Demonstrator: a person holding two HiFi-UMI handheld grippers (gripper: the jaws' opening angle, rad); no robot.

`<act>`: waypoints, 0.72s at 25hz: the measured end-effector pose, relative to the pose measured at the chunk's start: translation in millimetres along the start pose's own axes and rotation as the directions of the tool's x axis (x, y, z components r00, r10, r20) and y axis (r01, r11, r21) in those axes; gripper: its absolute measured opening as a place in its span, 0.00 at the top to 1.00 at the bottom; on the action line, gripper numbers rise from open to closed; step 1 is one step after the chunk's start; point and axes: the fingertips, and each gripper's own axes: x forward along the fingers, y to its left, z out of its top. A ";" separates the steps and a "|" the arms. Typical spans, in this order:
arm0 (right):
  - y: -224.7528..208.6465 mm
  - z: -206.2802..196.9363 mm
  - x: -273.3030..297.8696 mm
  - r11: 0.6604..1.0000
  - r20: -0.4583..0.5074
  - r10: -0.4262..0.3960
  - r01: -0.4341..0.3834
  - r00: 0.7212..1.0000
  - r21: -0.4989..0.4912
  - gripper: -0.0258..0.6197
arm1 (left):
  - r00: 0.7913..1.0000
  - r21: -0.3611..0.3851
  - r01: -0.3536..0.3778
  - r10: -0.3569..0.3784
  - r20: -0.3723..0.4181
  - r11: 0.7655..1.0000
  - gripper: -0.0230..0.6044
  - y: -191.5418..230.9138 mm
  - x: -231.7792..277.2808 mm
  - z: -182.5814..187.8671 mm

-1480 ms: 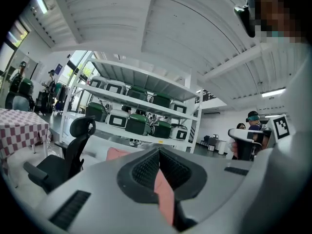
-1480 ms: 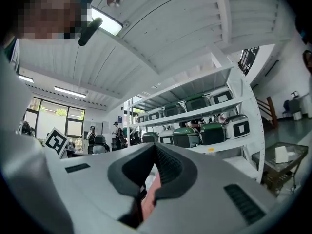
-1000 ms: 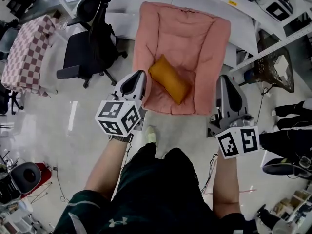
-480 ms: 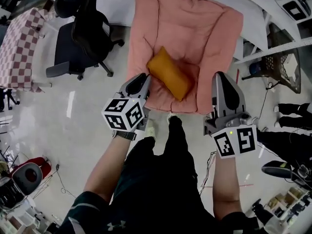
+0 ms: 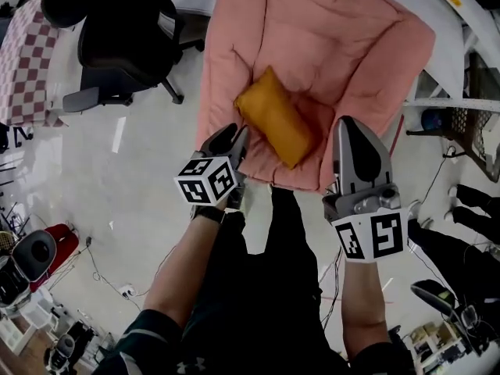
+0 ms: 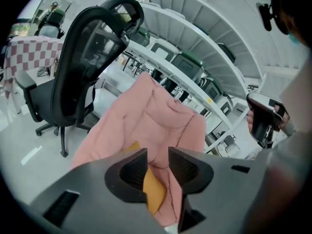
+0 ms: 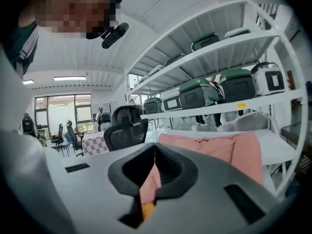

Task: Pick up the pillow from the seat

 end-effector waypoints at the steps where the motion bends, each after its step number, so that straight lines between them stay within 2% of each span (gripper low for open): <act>1: -6.0 -6.9 7.1 1.000 -0.010 0.012 -0.012 1.000 0.003 0.96 | 1.000 -0.011 -0.015 0.015 -0.006 1.000 0.76 5.1 11.3 -5.1; 6: -30.9 -42.6 35.4 0.997 -0.073 0.071 -0.071 0.995 0.012 0.96 | 0.995 -0.101 -0.094 0.091 -0.035 0.990 0.72 37.3 60.8 -41.5; 10: -45.9 -69.8 54.2 0.993 -0.111 0.120 -0.118 0.987 0.027 0.96 | 0.986 -0.204 -0.169 0.165 -0.036 0.964 0.69 70.4 89.9 -66.3; 14: -52.6 -95.2 72.0 0.987 -0.140 0.159 -0.153 0.977 0.054 0.96 | 0.973 -0.231 -0.230 0.223 -0.057 0.945 0.69 99.1 115.1 -84.5; 18: -55.8 -118.7 82.6 0.982 -0.170 0.182 -0.169 0.968 0.088 0.96 | 0.966 -0.251 -0.257 0.241 -0.093 0.933 0.67 120.0 137.8 -103.8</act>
